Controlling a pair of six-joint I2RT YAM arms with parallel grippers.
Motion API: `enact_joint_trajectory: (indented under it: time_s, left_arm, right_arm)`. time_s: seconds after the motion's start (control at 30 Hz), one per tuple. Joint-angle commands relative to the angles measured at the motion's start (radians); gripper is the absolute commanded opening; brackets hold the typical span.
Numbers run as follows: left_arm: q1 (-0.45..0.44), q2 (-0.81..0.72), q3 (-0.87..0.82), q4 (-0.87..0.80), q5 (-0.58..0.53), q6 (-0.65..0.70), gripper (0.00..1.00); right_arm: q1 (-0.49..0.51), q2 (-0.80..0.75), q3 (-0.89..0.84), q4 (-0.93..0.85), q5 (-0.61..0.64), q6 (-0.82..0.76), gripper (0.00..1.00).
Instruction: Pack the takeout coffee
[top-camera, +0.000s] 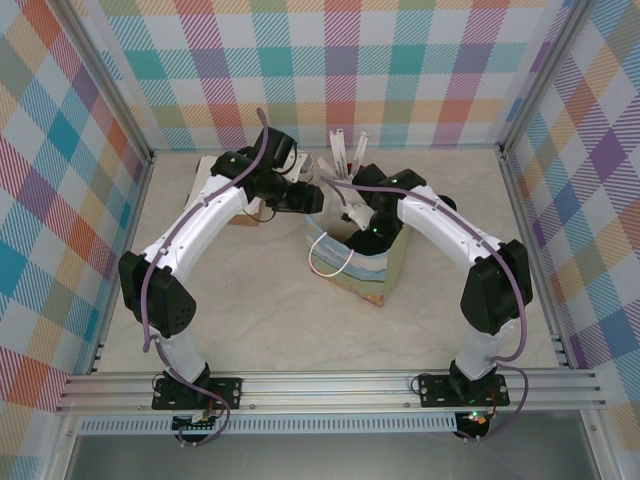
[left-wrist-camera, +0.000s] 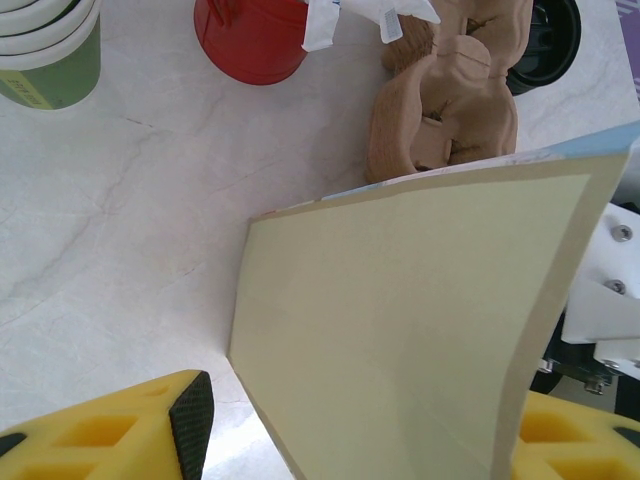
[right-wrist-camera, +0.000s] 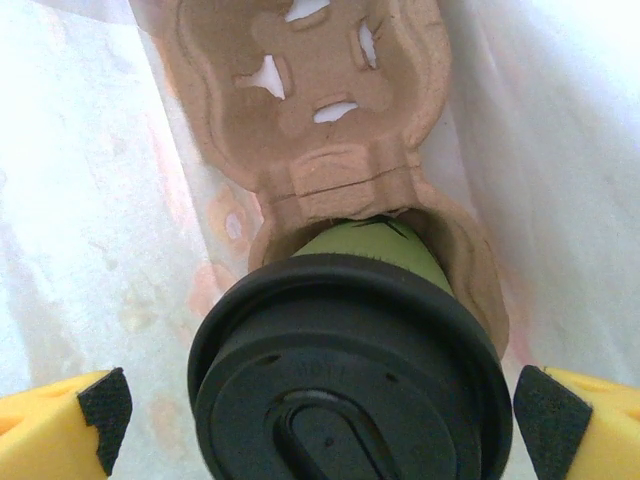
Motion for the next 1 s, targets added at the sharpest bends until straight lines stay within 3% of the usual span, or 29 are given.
enact_joint_trajectory:
  time_s: [0.0, 0.97]
  left_arm:
    - [0.010, -0.012, 0.011, -0.011, 0.015, -0.002, 0.59]
    - [0.011, 0.004, 0.075, -0.024, 0.033, -0.007, 0.70]
  right_arm:
    - [-0.006, -0.039, 0.039, -0.047, -0.013, 0.010, 1.00]
    - [-0.005, -0.138, 0.271, -0.183, 0.019, 0.066, 1.00]
